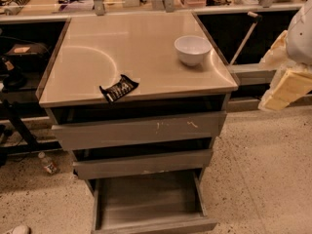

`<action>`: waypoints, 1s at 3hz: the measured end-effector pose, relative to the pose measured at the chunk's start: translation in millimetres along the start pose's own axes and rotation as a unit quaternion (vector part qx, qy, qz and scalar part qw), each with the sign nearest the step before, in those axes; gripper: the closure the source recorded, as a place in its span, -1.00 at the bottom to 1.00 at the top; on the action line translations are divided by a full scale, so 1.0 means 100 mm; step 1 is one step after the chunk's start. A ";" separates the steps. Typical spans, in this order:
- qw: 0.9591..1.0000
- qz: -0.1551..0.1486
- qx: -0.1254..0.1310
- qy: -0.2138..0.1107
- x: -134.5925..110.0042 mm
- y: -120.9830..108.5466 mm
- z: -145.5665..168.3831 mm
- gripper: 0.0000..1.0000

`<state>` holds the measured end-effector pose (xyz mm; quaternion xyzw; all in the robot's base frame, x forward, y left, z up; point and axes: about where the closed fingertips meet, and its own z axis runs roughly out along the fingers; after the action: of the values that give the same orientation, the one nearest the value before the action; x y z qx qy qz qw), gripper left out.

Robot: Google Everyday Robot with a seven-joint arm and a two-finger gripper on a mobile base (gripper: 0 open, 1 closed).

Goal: Close bottom drawer

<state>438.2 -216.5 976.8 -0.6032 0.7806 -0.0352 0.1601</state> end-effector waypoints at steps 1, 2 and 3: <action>1.000 0.000 0.000 0.000 0.00 0.00 0.00 0.28; 1.000 0.000 0.000 0.000 0.00 0.00 0.00 0.74; 1.000 0.000 0.000 0.000 0.00 0.00 0.00 1.00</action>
Offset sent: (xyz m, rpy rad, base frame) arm 0.0000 0.0000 0.0000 0.0000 0.0000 0.0000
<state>438.2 -216.5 976.8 -0.6032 0.7806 -0.0352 0.1601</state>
